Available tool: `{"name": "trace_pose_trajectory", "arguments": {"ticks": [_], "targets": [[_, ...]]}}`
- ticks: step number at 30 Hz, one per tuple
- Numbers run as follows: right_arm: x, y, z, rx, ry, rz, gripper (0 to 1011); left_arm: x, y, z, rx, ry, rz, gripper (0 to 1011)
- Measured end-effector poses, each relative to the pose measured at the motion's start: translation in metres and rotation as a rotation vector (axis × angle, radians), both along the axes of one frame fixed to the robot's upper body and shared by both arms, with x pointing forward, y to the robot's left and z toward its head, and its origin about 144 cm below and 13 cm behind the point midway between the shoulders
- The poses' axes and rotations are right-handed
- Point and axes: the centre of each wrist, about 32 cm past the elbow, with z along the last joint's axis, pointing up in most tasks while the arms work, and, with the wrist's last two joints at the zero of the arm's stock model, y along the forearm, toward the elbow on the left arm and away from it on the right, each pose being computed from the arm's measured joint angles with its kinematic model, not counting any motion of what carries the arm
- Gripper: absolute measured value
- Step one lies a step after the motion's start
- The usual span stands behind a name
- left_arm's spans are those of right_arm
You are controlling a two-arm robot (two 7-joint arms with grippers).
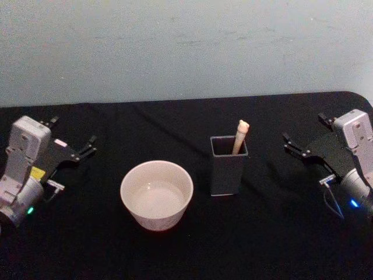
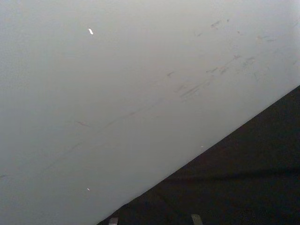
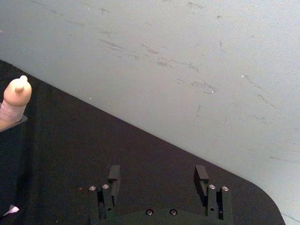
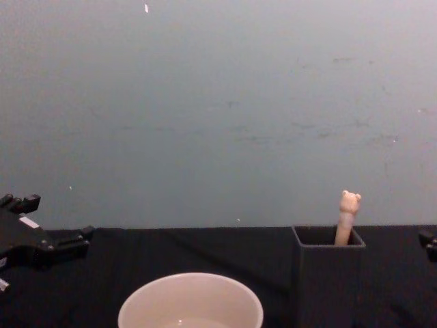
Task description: Pick up the stirring spoon with one hand, stir inside the cup, then place it back in its original position.
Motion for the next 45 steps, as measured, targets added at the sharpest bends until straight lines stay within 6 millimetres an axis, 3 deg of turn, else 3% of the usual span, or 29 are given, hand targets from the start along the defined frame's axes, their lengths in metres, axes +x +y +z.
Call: {"name": "trace_pose_trajectory", "arguments": {"ticks": [45], "targets": [[0.0001,-0.0007,0.0005,0.001,0.000,0.002,1002,0.0000,0.0000,0.0000,0.000,0.000,0.000,1001]]}}
